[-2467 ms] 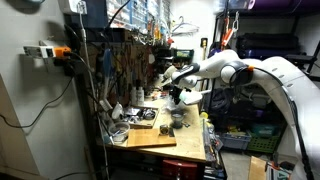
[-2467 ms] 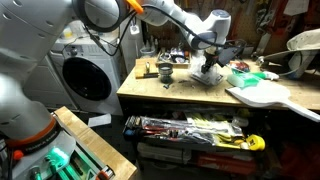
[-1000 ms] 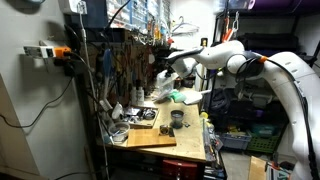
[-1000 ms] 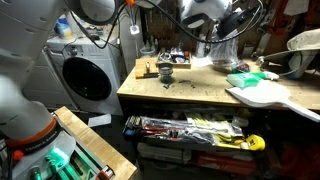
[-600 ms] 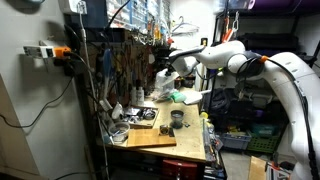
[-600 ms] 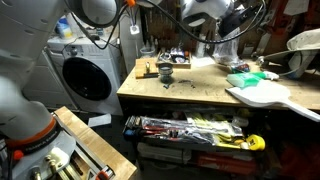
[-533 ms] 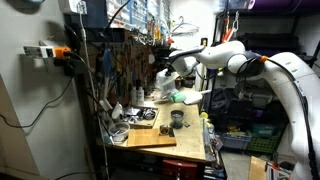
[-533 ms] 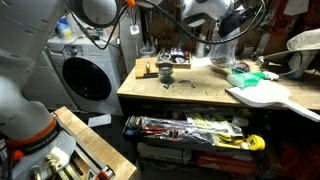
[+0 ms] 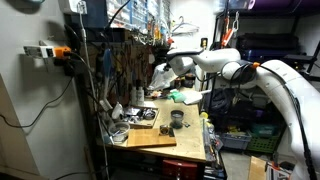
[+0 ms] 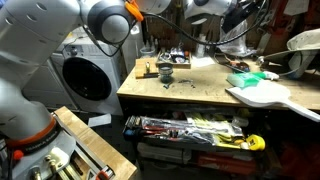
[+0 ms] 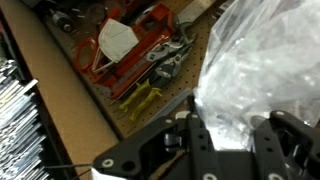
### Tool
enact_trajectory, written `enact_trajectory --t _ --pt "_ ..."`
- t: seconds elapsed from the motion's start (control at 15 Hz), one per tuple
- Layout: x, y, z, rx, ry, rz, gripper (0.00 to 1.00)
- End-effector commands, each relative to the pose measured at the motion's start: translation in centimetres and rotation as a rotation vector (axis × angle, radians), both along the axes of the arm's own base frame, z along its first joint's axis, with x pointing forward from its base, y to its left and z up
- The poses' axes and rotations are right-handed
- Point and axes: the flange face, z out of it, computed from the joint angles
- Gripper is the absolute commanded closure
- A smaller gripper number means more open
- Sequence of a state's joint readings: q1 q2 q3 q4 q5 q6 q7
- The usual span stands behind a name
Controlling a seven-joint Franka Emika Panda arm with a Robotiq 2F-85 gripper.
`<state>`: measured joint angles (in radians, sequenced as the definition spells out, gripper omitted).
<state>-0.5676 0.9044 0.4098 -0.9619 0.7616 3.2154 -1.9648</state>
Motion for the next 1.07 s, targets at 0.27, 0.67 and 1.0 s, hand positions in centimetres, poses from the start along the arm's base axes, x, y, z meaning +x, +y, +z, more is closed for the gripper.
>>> enact_trajectory --t 0.27,0.67,1.0 --pt "-0.3 -3.1 -7.1 -0.18 -0.118 -0.218 0.99" --pt "-0.5 -3.6 -12.9 -0.139 -0.101 -0.246 0.99" --pt "0.6 -2.6 -11.4 -0.117 -0.111 -0.184 0.98"
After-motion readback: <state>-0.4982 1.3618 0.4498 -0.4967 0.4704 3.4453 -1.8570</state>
